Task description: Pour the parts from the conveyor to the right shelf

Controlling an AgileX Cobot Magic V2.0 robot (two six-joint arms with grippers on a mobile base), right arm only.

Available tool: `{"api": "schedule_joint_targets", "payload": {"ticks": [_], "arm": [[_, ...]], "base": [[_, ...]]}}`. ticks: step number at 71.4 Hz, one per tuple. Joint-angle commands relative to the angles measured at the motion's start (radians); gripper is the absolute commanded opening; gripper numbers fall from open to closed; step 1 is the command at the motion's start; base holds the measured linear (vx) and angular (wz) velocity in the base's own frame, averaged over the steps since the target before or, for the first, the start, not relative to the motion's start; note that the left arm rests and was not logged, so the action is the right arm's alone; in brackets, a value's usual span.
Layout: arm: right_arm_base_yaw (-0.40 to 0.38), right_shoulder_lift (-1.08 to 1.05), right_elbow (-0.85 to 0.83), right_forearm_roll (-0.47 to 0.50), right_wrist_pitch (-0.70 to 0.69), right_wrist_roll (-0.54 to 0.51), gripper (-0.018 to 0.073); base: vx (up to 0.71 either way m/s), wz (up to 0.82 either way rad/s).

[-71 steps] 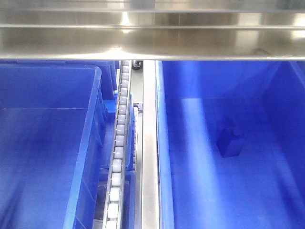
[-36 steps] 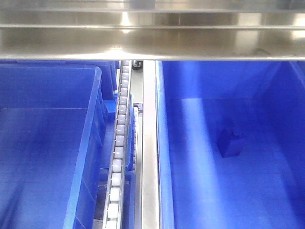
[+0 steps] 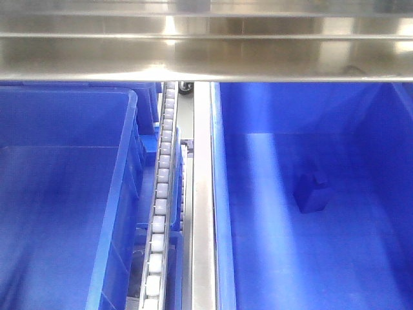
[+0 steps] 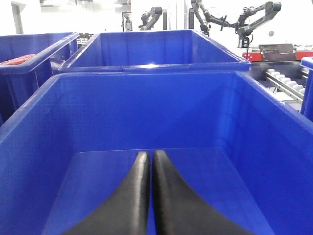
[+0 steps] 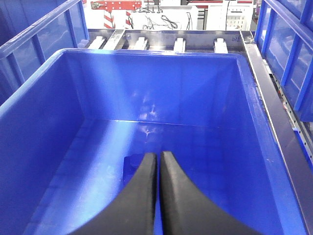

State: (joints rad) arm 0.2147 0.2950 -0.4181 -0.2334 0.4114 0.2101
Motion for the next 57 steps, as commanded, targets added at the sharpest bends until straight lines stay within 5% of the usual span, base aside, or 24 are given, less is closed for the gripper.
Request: {"api": "schedule_joint_targets", "payload": {"ticks": [1, 14, 28, 37, 57], "arm": [[0.0, 0.006, -0.026, -0.017, -0.073, -0.009, -0.0009], [-0.017, 0.001, -0.026, -0.03, -0.082, -0.021, -0.0009], [-0.215, -0.037, -0.026, -0.014, -0.082, -0.025, -0.0009], [-0.272, -0.061, -0.026, 0.004, -0.083, -0.046, -0.0009], [-0.28, -0.079, -0.026, 0.24, -0.085, -0.382, -0.0009]], "base": [[0.0, 0.0], [0.0, 0.0], [0.0, 0.0], [0.0, 0.0], [0.0, 0.0]]}}
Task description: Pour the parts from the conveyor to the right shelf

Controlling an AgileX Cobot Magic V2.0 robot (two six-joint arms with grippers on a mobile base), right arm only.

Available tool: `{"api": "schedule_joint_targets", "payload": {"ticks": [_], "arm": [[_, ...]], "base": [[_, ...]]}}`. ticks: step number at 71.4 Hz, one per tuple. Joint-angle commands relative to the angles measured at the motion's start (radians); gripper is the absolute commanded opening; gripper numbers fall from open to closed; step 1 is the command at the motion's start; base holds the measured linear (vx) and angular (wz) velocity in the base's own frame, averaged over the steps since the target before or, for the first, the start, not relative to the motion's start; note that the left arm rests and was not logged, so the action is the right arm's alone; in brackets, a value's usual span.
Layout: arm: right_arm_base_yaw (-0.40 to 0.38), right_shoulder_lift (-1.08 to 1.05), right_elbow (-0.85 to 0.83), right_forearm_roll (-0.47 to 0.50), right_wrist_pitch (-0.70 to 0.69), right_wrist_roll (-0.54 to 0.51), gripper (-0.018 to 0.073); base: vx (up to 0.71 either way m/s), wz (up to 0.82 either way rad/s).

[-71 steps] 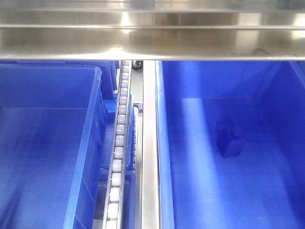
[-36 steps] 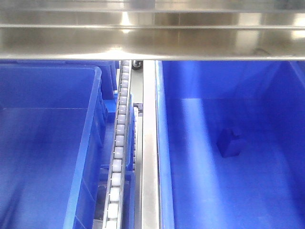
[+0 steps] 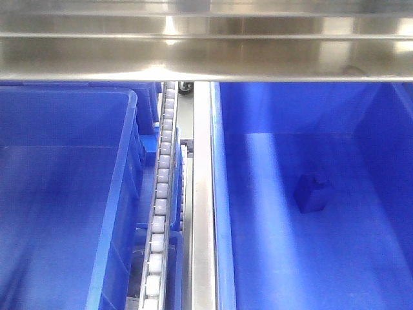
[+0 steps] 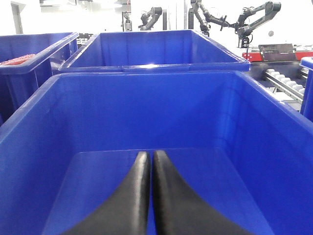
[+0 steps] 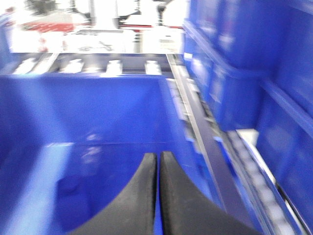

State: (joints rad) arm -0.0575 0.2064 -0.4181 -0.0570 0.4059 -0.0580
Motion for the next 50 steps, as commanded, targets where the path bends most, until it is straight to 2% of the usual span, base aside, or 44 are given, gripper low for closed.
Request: {"api": "schedule_joint_targets", "payload": {"ticks": [1, 8, 18, 25, 34, 44, 50], "arm": [[-0.008, 0.01, -0.026, 0.066, -0.079, -0.121, -0.0009], [-0.008, 0.01, -0.01, 0.05, -0.114, -0.127, -0.0009], [-0.008, -0.029, 0.131, 0.012, -0.318, -0.103, -0.0009], [-0.008, -0.096, 0.234, 0.012, -0.397, -0.093, -0.0009], [-0.008, -0.187, 0.328, 0.006, -0.421, -0.038, -0.0009], [-0.008, -0.234, 0.405, -0.033, -0.436, 0.073, -0.0009], [-0.008, -0.234, 0.442, -0.031, -0.455, 0.086, -0.0009]], "base": [[0.0, 0.0], [0.0, 0.0], [0.0, 0.0], [0.0, 0.0], [0.0, 0.0], [0.0, 0.0], [0.0, 0.0]]}}
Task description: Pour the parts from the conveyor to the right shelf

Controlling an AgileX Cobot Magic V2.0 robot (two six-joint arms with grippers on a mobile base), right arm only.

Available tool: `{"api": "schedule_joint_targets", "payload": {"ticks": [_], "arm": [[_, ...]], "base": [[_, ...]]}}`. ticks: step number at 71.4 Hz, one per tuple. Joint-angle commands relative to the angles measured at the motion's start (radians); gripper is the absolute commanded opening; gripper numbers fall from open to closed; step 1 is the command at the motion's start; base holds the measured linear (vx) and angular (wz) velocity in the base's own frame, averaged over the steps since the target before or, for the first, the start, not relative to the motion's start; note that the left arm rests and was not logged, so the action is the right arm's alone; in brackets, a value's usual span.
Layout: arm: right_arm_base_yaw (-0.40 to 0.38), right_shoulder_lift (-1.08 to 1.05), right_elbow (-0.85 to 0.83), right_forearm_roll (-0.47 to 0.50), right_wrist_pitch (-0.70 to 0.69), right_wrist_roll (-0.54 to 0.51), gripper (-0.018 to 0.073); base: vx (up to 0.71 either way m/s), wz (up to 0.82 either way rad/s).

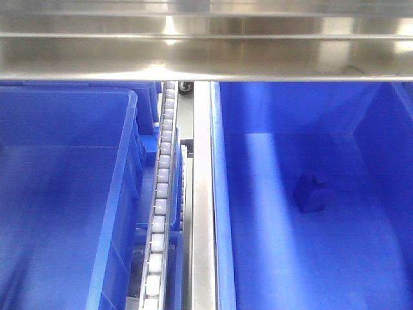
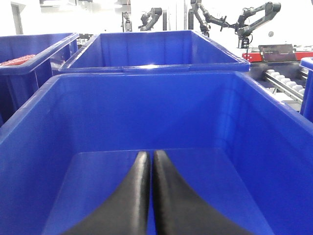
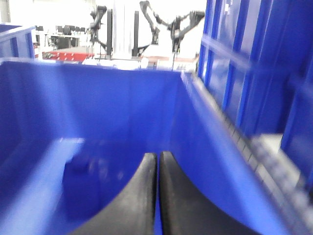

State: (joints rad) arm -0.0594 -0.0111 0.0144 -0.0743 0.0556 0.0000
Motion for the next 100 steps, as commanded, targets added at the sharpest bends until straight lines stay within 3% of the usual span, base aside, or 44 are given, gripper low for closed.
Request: {"api": "schedule_joint_targets", "payload": {"ticks": [1, 100], "arm": [[-0.006, -0.017, 0.018, -0.011, -0.115, 0.028, -0.0009], [-0.006, -0.017, 0.018, 0.008, -0.085, 0.018, -0.0009]], "base": [[0.0, 0.0], [0.0, 0.0]]}}
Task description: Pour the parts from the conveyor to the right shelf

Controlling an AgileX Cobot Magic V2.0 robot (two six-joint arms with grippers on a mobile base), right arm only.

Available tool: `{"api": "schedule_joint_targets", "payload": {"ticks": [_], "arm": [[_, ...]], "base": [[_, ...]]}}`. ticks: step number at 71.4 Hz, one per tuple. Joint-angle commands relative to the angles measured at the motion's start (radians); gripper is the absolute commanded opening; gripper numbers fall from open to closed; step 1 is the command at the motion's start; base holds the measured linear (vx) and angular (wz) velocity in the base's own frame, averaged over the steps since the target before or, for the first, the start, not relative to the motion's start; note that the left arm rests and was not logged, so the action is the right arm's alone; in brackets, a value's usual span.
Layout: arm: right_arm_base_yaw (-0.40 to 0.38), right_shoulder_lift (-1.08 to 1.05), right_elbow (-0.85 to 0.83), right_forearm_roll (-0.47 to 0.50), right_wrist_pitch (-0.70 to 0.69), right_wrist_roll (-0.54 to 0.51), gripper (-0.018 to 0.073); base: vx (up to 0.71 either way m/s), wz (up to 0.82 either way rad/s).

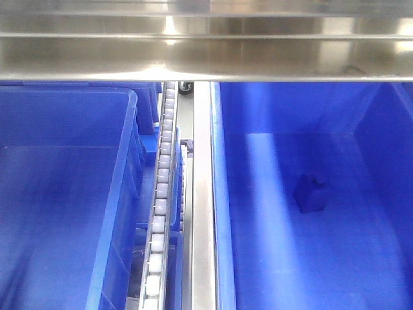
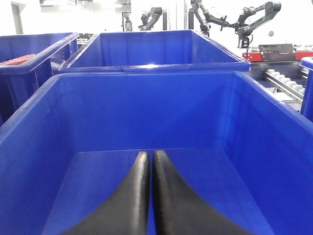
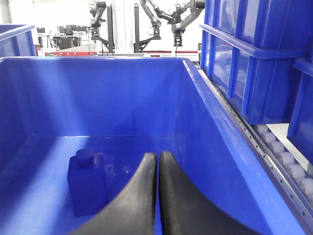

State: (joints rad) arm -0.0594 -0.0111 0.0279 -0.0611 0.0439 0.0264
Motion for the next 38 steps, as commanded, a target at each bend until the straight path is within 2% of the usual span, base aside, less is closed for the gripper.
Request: {"api": "schedule_joint_targets", "payload": {"ticks": [1, 38], "arm": [[-0.006, -0.017, 0.005, -0.005, -0.073, -0.009, -0.0009], [-0.006, -0.017, 0.005, -0.006, -0.072, -0.009, -0.0009]], "base": [[0.0, 0.0], [0.0, 0.0]]}}
